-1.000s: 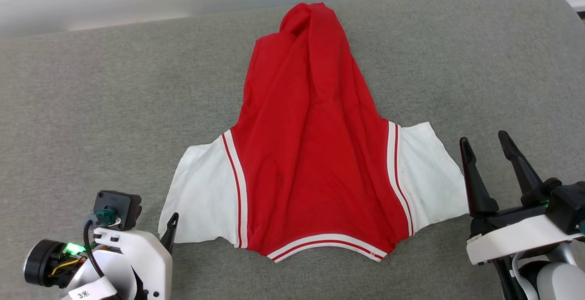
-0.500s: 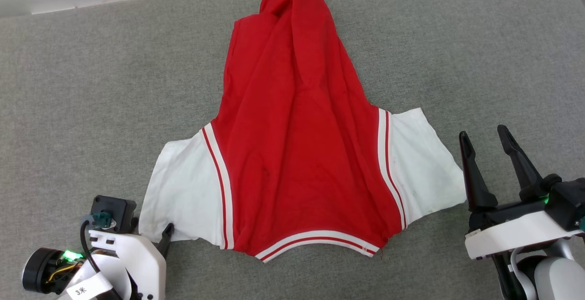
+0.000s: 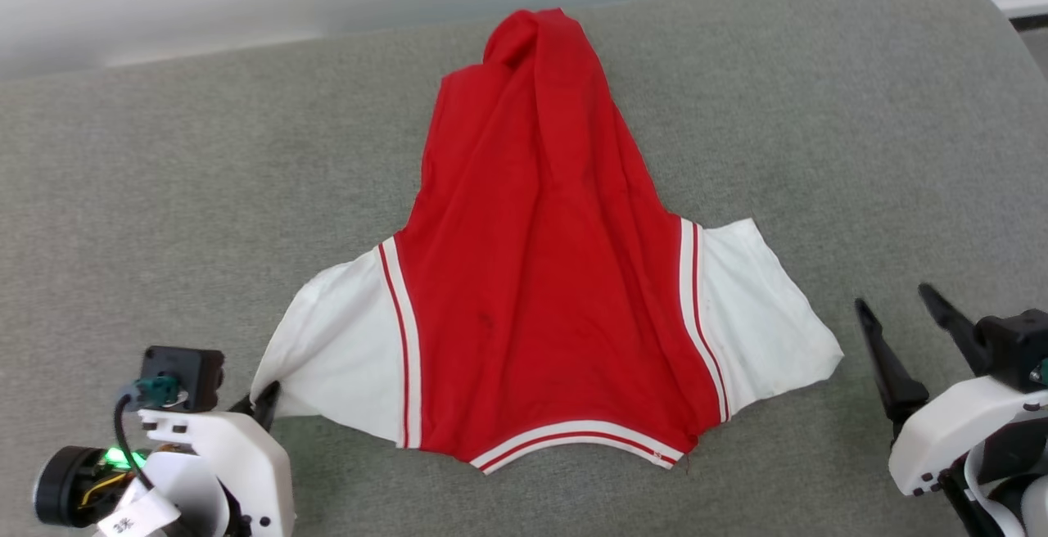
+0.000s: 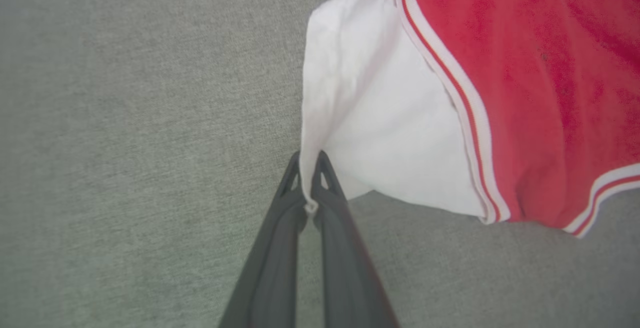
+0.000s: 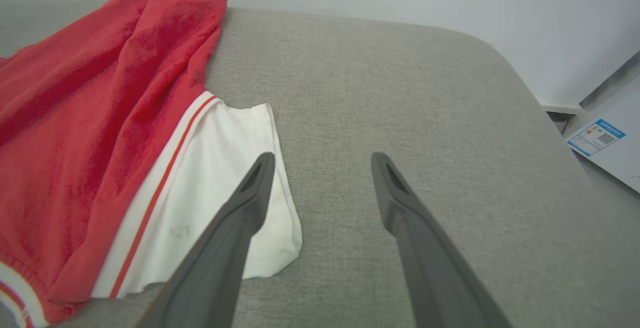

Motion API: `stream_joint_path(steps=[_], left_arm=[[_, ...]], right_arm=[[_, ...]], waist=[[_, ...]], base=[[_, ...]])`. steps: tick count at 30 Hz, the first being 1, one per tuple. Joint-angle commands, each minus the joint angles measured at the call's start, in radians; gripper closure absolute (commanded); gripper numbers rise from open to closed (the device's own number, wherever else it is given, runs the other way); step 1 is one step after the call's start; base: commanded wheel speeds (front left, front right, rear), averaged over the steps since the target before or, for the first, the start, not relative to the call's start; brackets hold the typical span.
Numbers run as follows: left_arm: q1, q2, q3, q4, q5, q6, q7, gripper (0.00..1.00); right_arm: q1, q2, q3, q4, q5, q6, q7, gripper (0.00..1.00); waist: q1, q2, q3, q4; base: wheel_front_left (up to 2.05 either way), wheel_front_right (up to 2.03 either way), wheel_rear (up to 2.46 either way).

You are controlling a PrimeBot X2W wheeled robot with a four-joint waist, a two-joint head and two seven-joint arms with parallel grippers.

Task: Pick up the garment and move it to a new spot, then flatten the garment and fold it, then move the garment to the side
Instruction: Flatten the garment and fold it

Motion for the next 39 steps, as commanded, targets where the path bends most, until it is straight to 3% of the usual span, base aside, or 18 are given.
stream_joint_path(steps=[1,7,14,24,35,36,37,38,39], left_arm=[[0.024,0.012,0.015,-0.025,0.01,0.012,-0.014,1.0],[0.07,0.043,0.051,-0.158,-0.003,0.027,-0.031,1.0],[0.093,0.076,0.056,-0.274,0.012,0.038,-0.023,1.0],[0.045,0.068,0.03,-0.314,0.025,0.019,-0.01,1.0],[0.009,0.049,0.003,-0.29,0.019,-0.013,-0.018,1.0],[0.009,0.048,0.002,-0.286,0.018,-0.015,-0.02,1.0],[0.01,0.048,0.002,-0.281,0.015,-0.015,-0.021,1.0],[0.01,0.048,0.002,-0.281,0.015,-0.015,-0.021,1.0],[0.01,0.047,0.002,-0.277,0.013,-0.018,-0.022,1.0]], right_arm=[[0.016,-0.016,-0.001,-0.005,0.027,-0.001,0.054,0.0],[0.048,-0.07,-0.027,-0.047,0.082,0.0,0.334,0.0],[0.019,-0.026,-0.071,-0.092,0.065,-0.001,0.589,0.0],[-0.035,-0.065,-0.005,-0.012,0.006,-0.001,0.659,0.0],[-0.013,-0.027,0.039,0.122,-0.024,0.001,0.677,0.0],[-0.01,-0.023,0.048,0.134,-0.018,0.002,0.677,0.18],[-0.007,-0.019,0.053,0.144,-0.012,0.002,0.677,0.67],[-0.007,-0.019,0.053,0.144,-0.012,0.002,0.677,0.67],[-0.006,-0.019,0.055,0.151,-0.009,0.002,0.674,1.0]], waist=[[0.0,0.0,-0.033,0.02],[0.0,0.0,-0.066,0.054],[0.0,0.0,-0.051,0.095],[0.0,0.0,-0.002,0.147],[0.0,0.0,0.049,0.194],[0.0,0.0,0.048,0.195],[0.0,0.0,0.046,0.196],[0.0,0.0,0.046,0.196],[0.0,0.0,0.043,0.196]], base=[[0.0,0.0,0.0],[0.0,0.0,0.0],[0.0,0.0,0.0],[0.0,0.0,0.0],[0.0,0.0,0.0],[0.0,0.0,0.0],[0.0,0.0,0.0],[0.0,0.0,0.0],[0.0,0.0,0.0]])
